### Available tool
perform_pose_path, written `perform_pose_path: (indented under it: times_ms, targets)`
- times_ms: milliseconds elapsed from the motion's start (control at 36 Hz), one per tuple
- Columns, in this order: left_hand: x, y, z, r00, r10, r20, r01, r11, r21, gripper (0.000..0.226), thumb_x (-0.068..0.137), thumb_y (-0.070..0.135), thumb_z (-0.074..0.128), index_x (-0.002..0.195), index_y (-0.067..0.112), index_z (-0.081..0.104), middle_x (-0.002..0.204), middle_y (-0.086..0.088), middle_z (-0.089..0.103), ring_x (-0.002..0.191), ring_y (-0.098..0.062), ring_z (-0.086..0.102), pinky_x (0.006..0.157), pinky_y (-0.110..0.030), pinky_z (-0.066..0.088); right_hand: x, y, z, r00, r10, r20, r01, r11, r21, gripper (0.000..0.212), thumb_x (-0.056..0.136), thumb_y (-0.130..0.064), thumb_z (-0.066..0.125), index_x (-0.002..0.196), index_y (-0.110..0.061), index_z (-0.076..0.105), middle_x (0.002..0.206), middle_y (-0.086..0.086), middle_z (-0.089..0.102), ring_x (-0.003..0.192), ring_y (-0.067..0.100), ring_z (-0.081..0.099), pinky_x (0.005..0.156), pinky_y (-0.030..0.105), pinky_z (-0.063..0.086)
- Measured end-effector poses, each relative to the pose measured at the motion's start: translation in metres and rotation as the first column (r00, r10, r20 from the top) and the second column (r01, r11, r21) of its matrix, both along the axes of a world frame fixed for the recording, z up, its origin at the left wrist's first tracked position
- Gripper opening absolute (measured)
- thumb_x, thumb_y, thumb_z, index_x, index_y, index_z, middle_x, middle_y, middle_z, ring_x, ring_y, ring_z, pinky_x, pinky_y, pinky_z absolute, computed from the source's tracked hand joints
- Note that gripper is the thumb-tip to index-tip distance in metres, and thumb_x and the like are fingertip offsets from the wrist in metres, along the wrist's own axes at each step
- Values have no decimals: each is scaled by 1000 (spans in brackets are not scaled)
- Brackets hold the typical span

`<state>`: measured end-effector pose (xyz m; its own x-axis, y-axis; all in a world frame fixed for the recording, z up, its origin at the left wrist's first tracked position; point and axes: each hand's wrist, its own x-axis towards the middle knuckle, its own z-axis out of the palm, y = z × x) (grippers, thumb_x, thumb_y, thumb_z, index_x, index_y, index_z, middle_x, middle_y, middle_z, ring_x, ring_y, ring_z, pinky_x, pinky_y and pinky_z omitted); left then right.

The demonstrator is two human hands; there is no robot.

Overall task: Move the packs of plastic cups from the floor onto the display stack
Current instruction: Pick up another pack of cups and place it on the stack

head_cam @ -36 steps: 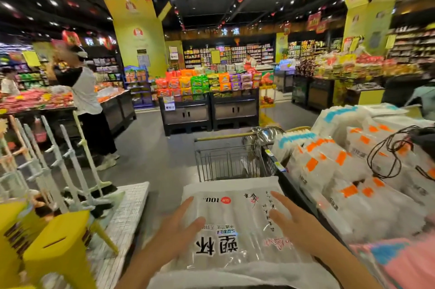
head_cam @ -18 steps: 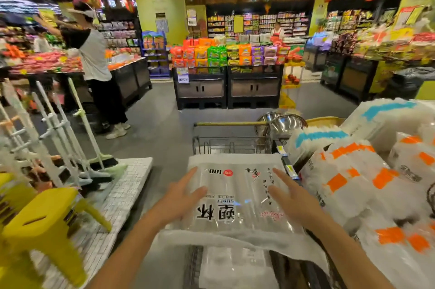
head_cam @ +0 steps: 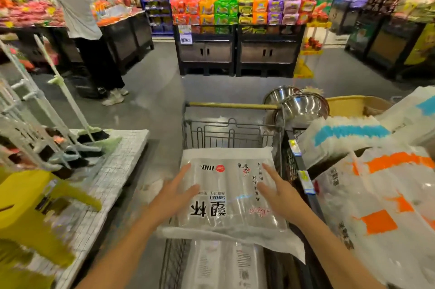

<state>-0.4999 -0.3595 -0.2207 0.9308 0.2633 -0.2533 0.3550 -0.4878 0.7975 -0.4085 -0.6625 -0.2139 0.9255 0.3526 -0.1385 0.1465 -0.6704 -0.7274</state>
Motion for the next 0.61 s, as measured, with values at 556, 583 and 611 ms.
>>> perform_pose_path:
  times_ms: [556, 583, 611]
  targets:
    - [188, 26, -233, 959, -129, -251, 120, 991, -52, 75, 98, 42, 54, 151, 56, 4, 125, 6, 39, 111, -6, 43, 92, -29, 40, 159, 56, -256, 941, -137, -308, 86, 981, -174, 62, 101, -47, 41, 151, -55, 6, 141, 8, 47, 116, 19, 59, 88, 30, 47]
    - [191, 26, -238, 958, -129, -258, 118, 991, -58, 75, 98, 42, 53, 151, 56, 1, 124, 4, 40, 113, -9, 44, 97, -31, 40, 162, 58, -261, 938, -145, -314, 89, 978, -187, 61, 102, -48, 40, 152, -54, 5, 148, 8, 39, 127, 23, 50, 92, 32, 42]
    - [194, 26, -244, 959, -129, -253, 119, 991, -53, 76, 98, 43, 52, 151, 56, -1, 124, 2, 41, 117, -12, 44, 101, -34, 40, 165, 60, -265, 937, -148, -317, 90, 978, -189, 61, 102, -48, 38, 152, -54, 4, 153, 7, 33, 134, 25, 42, 96, 35, 39]
